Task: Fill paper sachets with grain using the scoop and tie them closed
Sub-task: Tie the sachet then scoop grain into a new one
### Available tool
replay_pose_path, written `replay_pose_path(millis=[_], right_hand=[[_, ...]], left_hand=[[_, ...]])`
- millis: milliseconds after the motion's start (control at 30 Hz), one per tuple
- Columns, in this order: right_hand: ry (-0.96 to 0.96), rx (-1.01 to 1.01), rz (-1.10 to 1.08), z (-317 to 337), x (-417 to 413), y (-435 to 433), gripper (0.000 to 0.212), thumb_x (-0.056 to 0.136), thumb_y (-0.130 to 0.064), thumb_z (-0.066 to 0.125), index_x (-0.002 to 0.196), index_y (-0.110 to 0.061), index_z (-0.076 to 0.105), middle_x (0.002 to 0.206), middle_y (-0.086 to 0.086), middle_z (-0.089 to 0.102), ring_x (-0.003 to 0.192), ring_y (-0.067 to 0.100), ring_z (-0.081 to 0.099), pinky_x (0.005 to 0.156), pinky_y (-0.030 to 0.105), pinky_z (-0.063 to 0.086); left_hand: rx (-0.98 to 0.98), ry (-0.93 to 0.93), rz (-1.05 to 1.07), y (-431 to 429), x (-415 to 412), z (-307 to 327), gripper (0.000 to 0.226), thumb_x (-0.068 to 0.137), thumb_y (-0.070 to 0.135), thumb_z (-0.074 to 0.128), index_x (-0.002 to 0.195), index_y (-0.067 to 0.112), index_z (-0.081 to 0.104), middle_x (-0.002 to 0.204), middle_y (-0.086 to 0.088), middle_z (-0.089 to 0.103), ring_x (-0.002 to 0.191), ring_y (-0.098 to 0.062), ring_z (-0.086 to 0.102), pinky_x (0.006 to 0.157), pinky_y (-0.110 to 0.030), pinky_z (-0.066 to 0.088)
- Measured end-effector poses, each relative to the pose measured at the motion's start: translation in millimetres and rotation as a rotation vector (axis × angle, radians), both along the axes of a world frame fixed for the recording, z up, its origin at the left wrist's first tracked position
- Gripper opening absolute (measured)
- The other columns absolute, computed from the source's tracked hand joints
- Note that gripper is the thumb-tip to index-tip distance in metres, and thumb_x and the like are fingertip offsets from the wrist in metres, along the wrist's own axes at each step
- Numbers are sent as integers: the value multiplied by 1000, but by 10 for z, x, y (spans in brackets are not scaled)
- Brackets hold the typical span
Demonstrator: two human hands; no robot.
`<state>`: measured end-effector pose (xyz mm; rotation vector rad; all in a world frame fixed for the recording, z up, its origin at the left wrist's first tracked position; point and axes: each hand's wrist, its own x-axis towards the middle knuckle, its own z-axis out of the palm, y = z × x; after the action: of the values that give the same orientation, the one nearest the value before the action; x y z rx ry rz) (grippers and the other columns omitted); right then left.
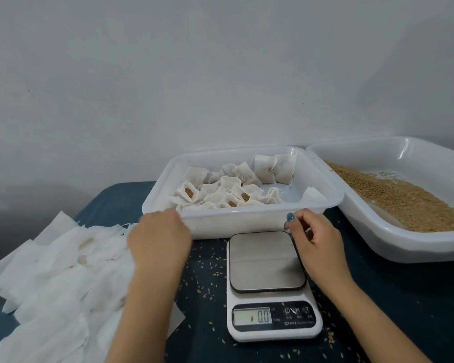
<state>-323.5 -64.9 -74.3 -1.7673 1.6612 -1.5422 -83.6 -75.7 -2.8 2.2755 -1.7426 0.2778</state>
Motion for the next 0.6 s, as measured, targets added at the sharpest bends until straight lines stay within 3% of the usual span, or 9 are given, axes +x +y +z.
replay_pose_path(millis=[100, 167, 267, 467, 600], right_hand=[[4, 5, 1, 17, 2, 7, 20, 93, -33, 55, 75, -25, 60, 69, -9, 57, 71, 11, 52, 61, 27, 35], [7, 1, -3, 25, 1, 7, 19, 93, -31, 56, 76, -25, 60, 68, -10, 56, 71, 9, 51, 60, 26, 34], [20, -2, -3, 21, 11, 13, 18, 93, -31, 56, 76, -25, 60, 66, -11, 54, 69, 7, 50, 60, 24, 33], [28, 3, -8, -3, -3, 1, 18, 93, -30, 57, 75, -26, 59, 66, -12, 53, 68, 8, 49, 60, 25, 33], [32, 14, -2, -8, 9, -5, 18, 93, -31, 57, 77, -25, 60, 68, -10, 55, 70, 9, 51, 62, 26, 36]], left_hand=[[244, -192, 80, -110, 352, -30, 12, 95, 16, 43, 94, 19, 55, 99, -3, 60, 98, -23, 52, 75, -28, 34], [318, -204, 98, -229, 535, -101, 18, 96, 13, 41, 106, 16, 55, 114, -3, 58, 112, -23, 51, 79, -29, 36], [347, -116, 119, -325, 722, -263, 22, 97, 13, 42, 113, 14, 57, 105, -2, 54, 105, -22, 54, 73, -29, 38], [201, -77, 173, -311, 784, -392, 22, 85, 6, 50, 90, 21, 66, 87, 1, 55, 83, -21, 51, 61, -27, 37], [104, 34, 117, -307, 802, -383, 19, 90, 10, 54, 103, 20, 64, 99, -4, 57, 91, -25, 51, 64, -31, 35]])
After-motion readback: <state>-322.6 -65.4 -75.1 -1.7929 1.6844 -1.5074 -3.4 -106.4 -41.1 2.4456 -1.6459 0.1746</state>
